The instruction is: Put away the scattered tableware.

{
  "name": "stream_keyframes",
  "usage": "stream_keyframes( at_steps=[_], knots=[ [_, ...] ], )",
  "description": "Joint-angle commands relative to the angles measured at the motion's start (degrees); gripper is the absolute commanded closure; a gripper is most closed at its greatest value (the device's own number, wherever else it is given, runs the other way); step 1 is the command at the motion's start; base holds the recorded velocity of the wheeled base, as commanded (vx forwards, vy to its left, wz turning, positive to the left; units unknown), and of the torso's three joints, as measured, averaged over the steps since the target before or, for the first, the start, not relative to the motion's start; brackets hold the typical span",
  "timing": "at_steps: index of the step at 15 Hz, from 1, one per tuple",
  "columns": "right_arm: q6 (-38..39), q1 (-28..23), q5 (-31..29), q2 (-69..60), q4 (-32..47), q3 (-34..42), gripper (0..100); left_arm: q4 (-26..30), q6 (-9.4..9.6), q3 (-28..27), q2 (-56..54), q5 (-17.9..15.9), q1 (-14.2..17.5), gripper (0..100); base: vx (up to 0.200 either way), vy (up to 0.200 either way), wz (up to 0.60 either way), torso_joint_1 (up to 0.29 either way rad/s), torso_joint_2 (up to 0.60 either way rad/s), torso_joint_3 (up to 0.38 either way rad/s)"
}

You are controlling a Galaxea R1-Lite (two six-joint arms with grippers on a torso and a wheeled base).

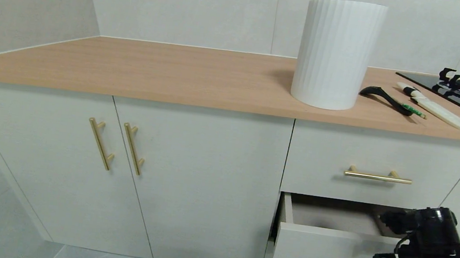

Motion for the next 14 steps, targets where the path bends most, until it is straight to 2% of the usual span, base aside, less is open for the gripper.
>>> stream_keyframes(
  at_steps=[1,5,7,11,14],
  knots=[
    [0.4,2.9,0.5,-16.6,8.6,-3.7,0,0.0,0.0,0.0,0.0,0.0,0.0,0,0.0,0.0,0.0,0.0,0.0,0.0],
    [4.8,4.1,0.1,-15.5,6.0,-4.6,0,0.0,0.0,0.0,0.0,0.0,0.0,0,0.0,0.0,0.0,0.0,0.0,0.0],
    [5.3,4.1,0.0,-11.9,2.2,-4.3,0,0.0,0.0,0.0,0.0,0.0,0.0,0,0.0,0.0,0.0,0.0,0.0,0.0],
    [9.5,4.3,-3.5,-1.7,-10.7,-3.6,0,0.0,0.0,0.1,0.0,0.0,0.0,0,0.0,0.0,0.0,0.0,0.0,0.0],
    [10.4,4.3,-4.3,1.7,-13.9,-3.6,0,0.0,0.0,0.0,0.0,0.0,0.0,0,0.0,0.0,0.0,0.0,0.0,0.0]
  ],
)
